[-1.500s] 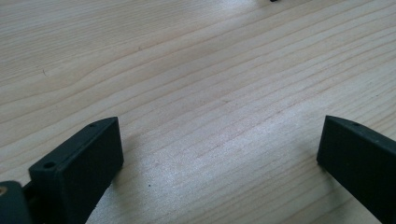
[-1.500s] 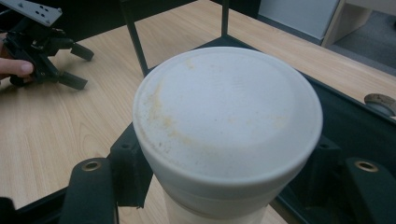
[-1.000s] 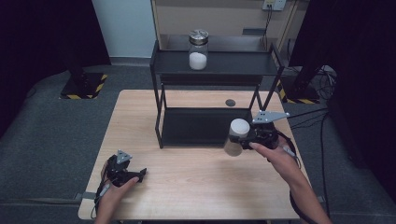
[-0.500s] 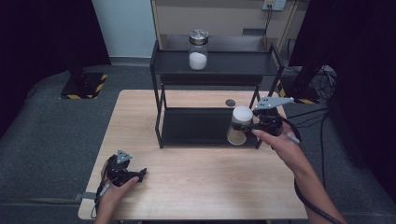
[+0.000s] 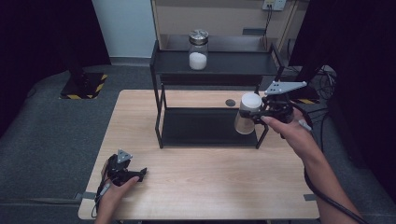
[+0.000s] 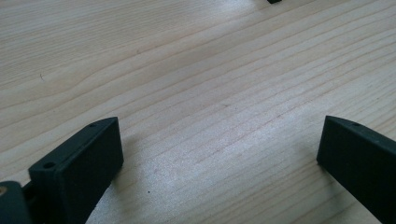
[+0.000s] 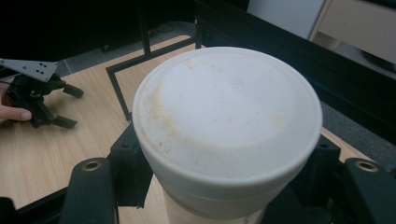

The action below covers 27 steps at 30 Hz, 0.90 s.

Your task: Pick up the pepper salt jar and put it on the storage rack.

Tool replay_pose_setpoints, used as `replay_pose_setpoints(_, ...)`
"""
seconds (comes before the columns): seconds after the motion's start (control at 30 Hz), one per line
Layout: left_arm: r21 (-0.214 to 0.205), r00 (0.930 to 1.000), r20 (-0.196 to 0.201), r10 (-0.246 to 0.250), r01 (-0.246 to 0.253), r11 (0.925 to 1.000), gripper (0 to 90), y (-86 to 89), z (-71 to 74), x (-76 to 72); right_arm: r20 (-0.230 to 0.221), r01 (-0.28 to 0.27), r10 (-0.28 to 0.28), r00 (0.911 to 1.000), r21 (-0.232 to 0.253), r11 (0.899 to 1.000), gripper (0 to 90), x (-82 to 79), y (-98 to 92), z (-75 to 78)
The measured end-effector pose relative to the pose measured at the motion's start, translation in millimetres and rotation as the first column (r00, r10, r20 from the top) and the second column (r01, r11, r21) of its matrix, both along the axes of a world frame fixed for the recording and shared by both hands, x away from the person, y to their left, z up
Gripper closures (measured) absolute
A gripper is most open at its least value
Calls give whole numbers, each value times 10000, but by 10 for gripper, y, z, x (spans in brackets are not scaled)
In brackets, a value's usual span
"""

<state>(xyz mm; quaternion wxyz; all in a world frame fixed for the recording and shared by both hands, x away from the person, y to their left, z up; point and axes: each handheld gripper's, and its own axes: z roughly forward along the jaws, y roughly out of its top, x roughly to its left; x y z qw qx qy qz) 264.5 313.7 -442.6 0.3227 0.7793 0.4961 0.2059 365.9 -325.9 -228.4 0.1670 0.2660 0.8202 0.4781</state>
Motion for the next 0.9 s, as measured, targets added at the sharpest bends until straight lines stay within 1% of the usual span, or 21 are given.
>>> replay_pose_setpoints(0.13, 0, 10000, 0, 1, -1, 10000, 0, 0, 0, 0, 32, 24, -24, 10000, -59, 10000, 349, 7, -32, 124)
replay_pose_setpoints(0.33, 2, 10000, 0, 0, 0, 10000, 0, 0, 0, 0, -42, 23, -23, 10000, -84, 10000, 349, 19, -73, 287)
replay_pose_setpoints(0.63, 2, 10000, 1, 2, -2, 10000, 0, -1, 0, 0, 130, -41, 45, 9999, -299, 9995, 349, -6, -41, 555)
replay_pose_setpoints(0.9, 2, 10000, 2, 0, 0, 10000, 0, 0, 0, 0, 318, -37, 44, 9995, -221, 9997, 349, -27, -39, 752)
